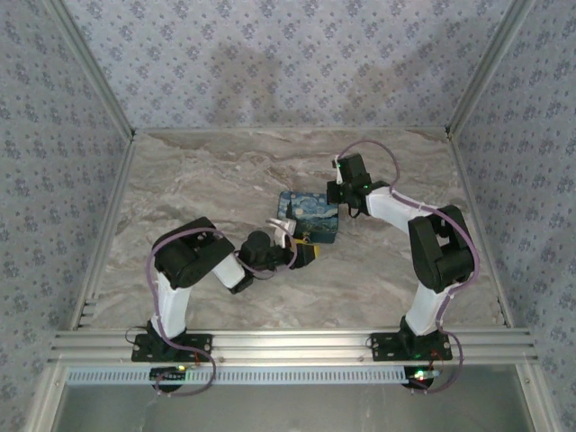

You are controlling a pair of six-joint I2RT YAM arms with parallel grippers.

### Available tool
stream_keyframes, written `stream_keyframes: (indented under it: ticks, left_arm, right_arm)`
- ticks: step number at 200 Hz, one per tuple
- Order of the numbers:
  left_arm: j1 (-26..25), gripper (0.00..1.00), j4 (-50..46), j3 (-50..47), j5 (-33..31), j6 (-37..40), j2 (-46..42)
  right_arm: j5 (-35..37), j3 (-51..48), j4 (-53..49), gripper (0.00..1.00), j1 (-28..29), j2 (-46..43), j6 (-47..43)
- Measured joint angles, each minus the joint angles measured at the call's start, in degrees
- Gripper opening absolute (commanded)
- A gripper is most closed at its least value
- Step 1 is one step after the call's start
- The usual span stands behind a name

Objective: Unlock a padlock with a key

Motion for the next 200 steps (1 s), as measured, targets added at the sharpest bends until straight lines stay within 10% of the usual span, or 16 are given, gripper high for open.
stream_keyframes:
  ticks: [200]
  left_arm:
    - [-1.1,0.69,-8.8,3.5,-4.6,-0.1,-1.8]
  right_arm:
    - [-0.3,-0.7,0.9,0.0,0.0,-0.3,0.0]
